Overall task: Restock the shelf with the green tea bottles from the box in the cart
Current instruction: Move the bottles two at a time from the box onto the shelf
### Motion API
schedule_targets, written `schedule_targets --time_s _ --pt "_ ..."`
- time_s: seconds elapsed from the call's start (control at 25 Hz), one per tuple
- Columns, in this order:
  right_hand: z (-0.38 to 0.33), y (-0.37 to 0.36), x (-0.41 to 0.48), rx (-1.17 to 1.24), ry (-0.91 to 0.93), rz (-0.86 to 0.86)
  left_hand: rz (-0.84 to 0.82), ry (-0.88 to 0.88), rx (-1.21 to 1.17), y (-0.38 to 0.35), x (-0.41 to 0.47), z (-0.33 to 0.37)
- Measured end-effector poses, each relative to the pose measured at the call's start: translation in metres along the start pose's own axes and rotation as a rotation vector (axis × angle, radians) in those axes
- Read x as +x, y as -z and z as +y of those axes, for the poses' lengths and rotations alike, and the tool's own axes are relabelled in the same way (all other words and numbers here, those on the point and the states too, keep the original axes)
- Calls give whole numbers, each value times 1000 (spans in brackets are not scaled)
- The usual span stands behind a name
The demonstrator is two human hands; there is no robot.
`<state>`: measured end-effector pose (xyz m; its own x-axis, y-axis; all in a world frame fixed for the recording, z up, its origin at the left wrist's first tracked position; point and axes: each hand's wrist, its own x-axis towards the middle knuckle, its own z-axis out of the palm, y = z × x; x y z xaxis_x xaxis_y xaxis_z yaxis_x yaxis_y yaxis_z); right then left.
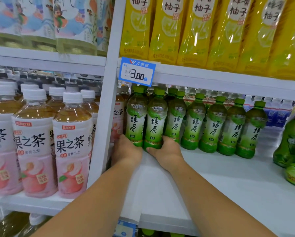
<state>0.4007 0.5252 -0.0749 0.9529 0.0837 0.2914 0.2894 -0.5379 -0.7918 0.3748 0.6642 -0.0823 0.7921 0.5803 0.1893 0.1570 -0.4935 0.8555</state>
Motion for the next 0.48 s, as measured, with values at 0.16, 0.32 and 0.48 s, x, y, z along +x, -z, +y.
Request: schedule_targets --time_s 0.16,0.32,0.48 --pt "-5 5 -7 -14 -19 -31 7 -20 -36 6 -10 5" --pt "-13 15 -32 50 7 -4 -46 -23 0 16 -29 8" --pt "-24 34 -65 93 -38 -17 -178 -9 -66 40 -63 11"
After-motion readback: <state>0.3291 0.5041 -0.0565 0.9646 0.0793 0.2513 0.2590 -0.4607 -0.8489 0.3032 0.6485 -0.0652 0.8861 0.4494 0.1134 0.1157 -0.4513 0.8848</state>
